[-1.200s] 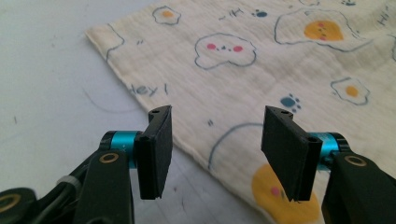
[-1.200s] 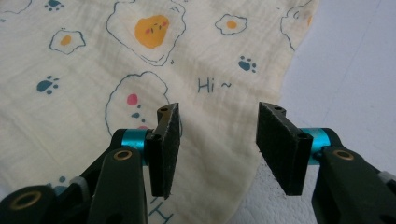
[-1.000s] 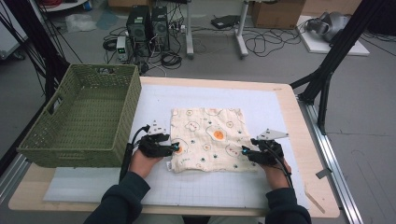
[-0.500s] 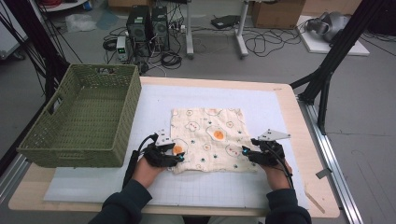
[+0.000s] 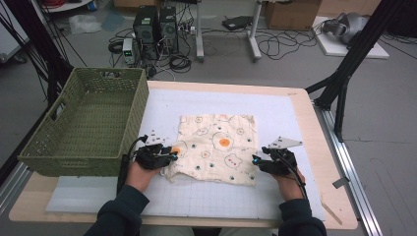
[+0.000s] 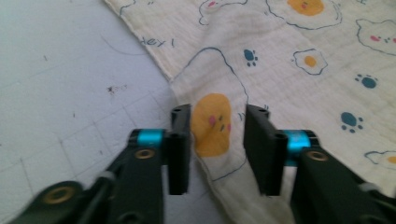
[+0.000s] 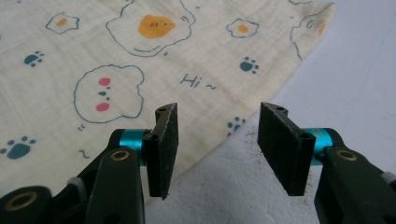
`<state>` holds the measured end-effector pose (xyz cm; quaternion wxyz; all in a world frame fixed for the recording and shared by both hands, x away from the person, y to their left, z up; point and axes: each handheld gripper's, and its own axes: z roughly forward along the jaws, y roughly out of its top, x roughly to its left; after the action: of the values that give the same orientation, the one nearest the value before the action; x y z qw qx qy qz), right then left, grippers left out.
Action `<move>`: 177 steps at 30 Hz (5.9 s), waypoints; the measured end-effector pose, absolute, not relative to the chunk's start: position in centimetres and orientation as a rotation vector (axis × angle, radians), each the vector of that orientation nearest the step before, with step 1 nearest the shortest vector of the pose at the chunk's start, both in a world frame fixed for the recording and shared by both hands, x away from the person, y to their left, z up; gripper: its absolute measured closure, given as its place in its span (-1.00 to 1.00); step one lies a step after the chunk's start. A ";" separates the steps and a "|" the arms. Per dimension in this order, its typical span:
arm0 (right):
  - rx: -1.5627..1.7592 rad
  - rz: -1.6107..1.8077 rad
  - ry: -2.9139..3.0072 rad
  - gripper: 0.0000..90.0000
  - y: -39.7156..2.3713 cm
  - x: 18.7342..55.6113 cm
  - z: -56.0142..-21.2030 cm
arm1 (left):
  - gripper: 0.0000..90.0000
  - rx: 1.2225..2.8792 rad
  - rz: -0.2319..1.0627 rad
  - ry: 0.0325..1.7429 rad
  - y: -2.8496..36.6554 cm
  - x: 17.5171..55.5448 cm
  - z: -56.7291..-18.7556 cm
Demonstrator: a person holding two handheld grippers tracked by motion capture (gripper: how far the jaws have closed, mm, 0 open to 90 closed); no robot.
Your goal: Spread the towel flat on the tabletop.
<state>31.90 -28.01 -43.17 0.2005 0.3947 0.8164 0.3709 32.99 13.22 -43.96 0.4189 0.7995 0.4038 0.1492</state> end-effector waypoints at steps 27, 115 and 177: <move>1.101 1.049 2.272 0.17 -27.7 30.7 -42.3 | 0.07 1.998 0.324 0.946 13.2 30.3 -43.9; 1.265 0.939 2.172 0.14 -27.1 39.5 -43.4 | 0.18 1.941 0.530 1.195 10.9 43.0 -44.8; 1.047 1.225 2.109 -0.75 -30.9 30.2 -41.3 | -0.57 1.684 0.390 0.720 12.4 34.2 -41.6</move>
<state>30.18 -30.92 -41.29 0.2413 0.3829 0.7711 0.4478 34.17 12.36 -41.61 0.5928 0.7242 0.3096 0.1678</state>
